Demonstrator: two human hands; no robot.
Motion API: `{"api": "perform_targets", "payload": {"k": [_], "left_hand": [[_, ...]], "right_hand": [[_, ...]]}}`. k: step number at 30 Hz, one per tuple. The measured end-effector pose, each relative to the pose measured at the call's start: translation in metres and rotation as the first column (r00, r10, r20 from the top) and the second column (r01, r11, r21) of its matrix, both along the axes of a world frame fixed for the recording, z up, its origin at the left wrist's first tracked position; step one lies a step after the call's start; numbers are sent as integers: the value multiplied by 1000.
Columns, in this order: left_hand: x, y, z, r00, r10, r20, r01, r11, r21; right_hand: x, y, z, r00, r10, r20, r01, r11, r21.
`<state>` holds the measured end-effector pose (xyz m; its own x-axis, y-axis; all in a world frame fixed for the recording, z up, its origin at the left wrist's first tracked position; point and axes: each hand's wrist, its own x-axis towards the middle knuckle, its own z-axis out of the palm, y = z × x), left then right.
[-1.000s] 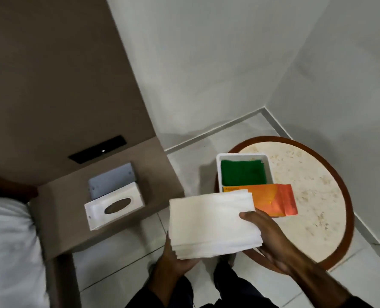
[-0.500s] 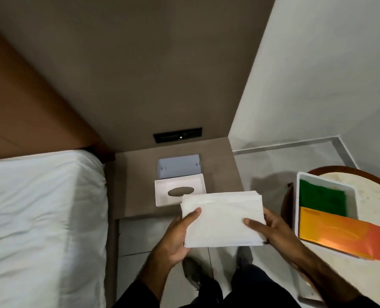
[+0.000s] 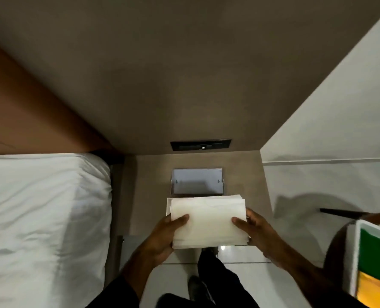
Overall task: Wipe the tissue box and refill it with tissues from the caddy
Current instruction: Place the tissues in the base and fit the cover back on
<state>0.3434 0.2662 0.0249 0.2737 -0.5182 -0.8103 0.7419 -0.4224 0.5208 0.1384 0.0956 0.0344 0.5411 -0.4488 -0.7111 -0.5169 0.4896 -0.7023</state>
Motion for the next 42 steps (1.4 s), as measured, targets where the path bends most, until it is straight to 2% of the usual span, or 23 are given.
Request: {"api": "perform_targets", "payload": {"k": [4,8,12,14,18,22,26,30,34,37,42], "left_hand": [[47,-51,-75,991,-59,117,47,994,103],[87,-96,-148,958,-146,247,106,979,172],[114,-125,-205,870,-255,423,145,950,276],[119,-132,-227,835,-298,463,161,936,312],[124,-131,-261,795,-343,501,152,911,383],[125,-127,-279,787,-331,520,110,906,410],[119,-130,-277,694,-356,626,74,900,430],[115,-131,-274,564,-414,714,59,883,466],[115,-131,-272,465,-535,705,105,825,556],[119,-130,-270,422,-617,664,156,771,617],[127,-127,-268,401,-677,618,203,723,660]], "right_hand": [[53,-50,-92,998,43,-38,-43,999,16],[98,-89,-175,993,60,-106,-66,997,-50],[125,-109,-223,966,19,-257,-53,991,-125],[131,-112,-238,944,5,-329,-71,979,-191],[139,-114,-257,879,82,-470,-288,877,-385],[143,-116,-267,832,165,-529,-468,721,-512],[140,-113,-273,878,54,-476,-379,685,-622],[136,-104,-278,885,33,-464,-385,610,-692],[140,-103,-279,852,57,-521,-456,568,-685],[144,-108,-277,791,89,-605,-548,541,-637],[146,-116,-280,713,150,-685,-611,611,-503]]}}
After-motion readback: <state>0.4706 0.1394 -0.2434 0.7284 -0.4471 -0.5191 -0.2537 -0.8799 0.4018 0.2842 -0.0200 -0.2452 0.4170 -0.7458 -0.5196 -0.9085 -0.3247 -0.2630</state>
